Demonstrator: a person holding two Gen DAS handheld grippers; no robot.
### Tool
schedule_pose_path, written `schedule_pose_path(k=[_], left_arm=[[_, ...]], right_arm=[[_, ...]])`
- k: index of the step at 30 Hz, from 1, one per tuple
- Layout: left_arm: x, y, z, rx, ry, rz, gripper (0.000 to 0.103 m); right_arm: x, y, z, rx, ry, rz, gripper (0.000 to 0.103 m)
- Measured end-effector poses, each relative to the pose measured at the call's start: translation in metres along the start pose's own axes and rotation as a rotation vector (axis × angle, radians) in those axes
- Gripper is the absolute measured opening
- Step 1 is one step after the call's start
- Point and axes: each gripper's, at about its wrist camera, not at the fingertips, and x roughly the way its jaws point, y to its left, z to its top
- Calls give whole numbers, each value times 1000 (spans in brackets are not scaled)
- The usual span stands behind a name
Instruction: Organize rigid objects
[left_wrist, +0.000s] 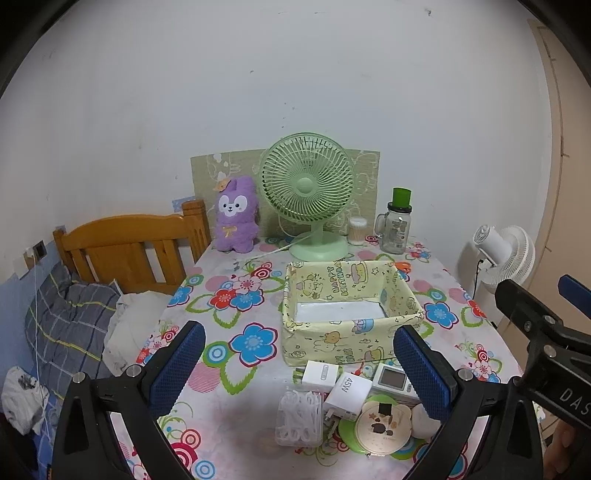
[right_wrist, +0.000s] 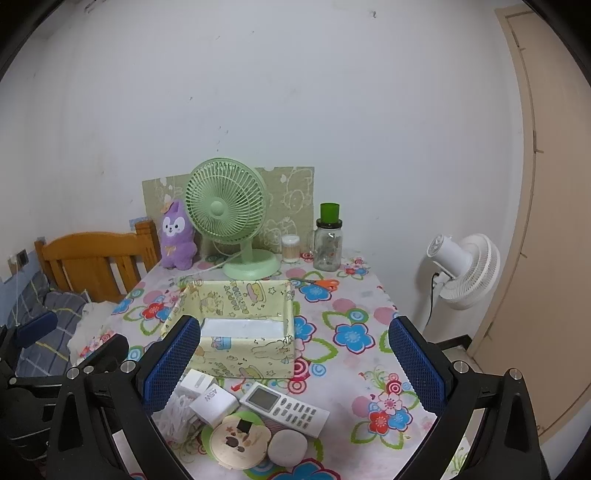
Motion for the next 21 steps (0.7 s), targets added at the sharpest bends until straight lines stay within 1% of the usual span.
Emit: schedule_pose_path(k=[5, 9, 21], left_arm=[[0, -1, 0, -2, -5, 7, 103], [1, -1, -1, -7, -2, 14, 103], [3, -1, 0, -3, -9, 6, 103]], right_arm=[[2, 3, 2, -2, 7, 15, 103], [2, 7, 4, -7, 10, 7, 103], [1, 8, 3, -8, 9, 10, 103]])
